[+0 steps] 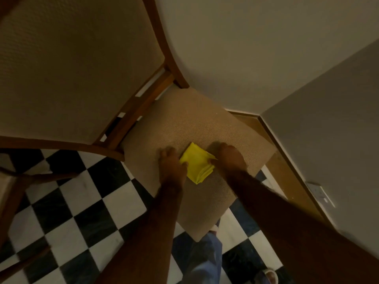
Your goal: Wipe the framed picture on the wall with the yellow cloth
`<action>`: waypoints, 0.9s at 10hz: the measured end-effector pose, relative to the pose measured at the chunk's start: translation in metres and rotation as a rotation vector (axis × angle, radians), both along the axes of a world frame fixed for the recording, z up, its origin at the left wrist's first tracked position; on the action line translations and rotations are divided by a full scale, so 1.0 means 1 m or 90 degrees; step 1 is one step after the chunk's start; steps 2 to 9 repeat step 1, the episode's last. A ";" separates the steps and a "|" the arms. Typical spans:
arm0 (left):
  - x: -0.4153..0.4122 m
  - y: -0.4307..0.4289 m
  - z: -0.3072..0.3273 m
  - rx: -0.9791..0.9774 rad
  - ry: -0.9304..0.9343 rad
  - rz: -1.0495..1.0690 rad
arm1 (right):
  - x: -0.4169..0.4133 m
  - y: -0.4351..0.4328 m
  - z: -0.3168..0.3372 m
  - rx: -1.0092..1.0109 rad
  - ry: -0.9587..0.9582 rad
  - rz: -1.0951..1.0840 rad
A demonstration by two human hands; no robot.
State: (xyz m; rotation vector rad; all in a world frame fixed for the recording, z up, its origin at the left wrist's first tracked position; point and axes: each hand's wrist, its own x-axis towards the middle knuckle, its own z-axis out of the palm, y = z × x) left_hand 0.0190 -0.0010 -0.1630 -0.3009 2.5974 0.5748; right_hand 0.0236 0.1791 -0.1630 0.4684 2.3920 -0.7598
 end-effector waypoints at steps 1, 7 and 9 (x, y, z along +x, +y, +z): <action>-0.003 0.008 0.034 -0.035 0.116 -0.148 | 0.003 0.009 0.034 0.176 0.096 0.073; -0.003 0.008 0.034 -0.035 0.116 -0.148 | 0.003 0.009 0.034 0.176 0.096 0.073; -0.003 0.008 0.034 -0.035 0.116 -0.148 | 0.003 0.009 0.034 0.176 0.096 0.073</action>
